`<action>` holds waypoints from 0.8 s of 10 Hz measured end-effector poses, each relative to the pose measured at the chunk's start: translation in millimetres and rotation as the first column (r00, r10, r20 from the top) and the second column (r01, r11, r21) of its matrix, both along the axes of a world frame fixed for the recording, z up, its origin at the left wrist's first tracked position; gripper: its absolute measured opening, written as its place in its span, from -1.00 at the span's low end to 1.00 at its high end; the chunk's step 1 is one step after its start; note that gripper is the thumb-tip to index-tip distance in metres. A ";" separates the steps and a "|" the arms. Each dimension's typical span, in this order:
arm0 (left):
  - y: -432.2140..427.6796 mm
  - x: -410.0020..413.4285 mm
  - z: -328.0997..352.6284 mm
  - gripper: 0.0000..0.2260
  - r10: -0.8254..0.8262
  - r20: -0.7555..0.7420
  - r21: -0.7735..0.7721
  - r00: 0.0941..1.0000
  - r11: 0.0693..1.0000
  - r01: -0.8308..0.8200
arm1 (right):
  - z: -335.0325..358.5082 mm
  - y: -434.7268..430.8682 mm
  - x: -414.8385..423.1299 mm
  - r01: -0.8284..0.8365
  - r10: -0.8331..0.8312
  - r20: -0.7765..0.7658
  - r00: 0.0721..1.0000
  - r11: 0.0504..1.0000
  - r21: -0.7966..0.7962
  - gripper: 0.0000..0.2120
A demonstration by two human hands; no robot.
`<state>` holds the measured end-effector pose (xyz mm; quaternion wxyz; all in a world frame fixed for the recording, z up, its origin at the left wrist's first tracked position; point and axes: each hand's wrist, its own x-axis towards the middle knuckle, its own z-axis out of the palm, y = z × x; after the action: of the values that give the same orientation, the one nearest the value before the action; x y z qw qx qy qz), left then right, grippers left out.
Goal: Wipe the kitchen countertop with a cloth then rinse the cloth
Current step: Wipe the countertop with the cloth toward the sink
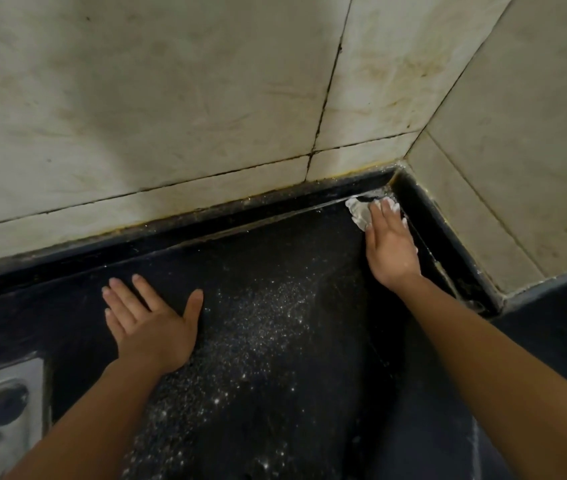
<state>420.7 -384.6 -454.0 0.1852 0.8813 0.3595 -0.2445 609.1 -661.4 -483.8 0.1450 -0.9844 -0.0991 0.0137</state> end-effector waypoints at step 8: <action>2.3 0.8 8.3 -0.14 -0.012 -0.018 -0.055 1.000 0.998 0.011 | 3.5 131.3 -81.8 -0.132 0.132 0.019 0.991 0.991 -0.018 -0.40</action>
<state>421.5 -382.3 -445.6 0.2048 0.8757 0.3491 -0.2634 527.3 -530.0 -480.3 0.1344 -0.9770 -0.1652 0.0141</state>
